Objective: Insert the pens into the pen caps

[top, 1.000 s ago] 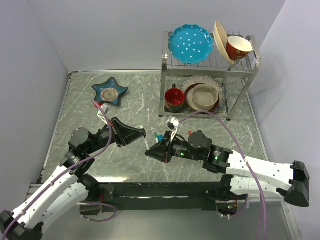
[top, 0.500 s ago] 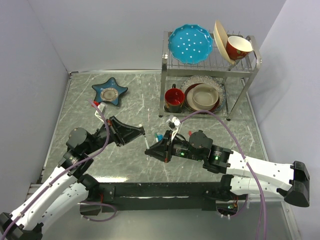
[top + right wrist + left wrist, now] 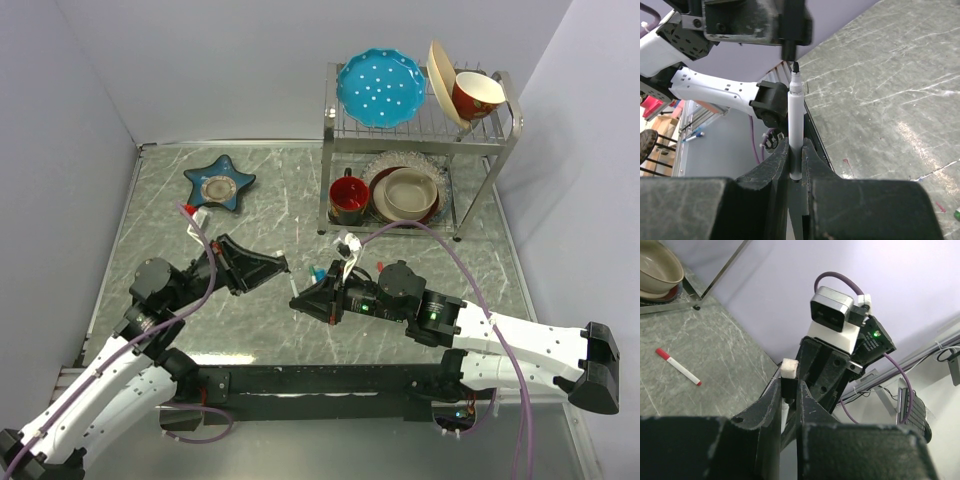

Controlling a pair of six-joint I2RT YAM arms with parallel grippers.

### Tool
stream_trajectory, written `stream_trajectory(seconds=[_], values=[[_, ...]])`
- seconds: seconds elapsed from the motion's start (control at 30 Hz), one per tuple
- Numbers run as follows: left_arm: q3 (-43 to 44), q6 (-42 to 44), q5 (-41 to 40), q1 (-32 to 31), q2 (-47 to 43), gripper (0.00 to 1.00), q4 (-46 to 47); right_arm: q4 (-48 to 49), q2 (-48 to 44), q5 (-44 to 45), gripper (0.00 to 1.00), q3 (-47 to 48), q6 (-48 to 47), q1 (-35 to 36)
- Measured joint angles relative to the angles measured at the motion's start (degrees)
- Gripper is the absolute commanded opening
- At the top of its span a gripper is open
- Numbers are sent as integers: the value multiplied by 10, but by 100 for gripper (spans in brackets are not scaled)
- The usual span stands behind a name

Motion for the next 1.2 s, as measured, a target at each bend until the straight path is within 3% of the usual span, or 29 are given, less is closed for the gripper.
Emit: stream_trajectory(seconds=[1.2], values=[[-10,3,1,-2,-2,1,11,0,11,3,0,5,9,3]])
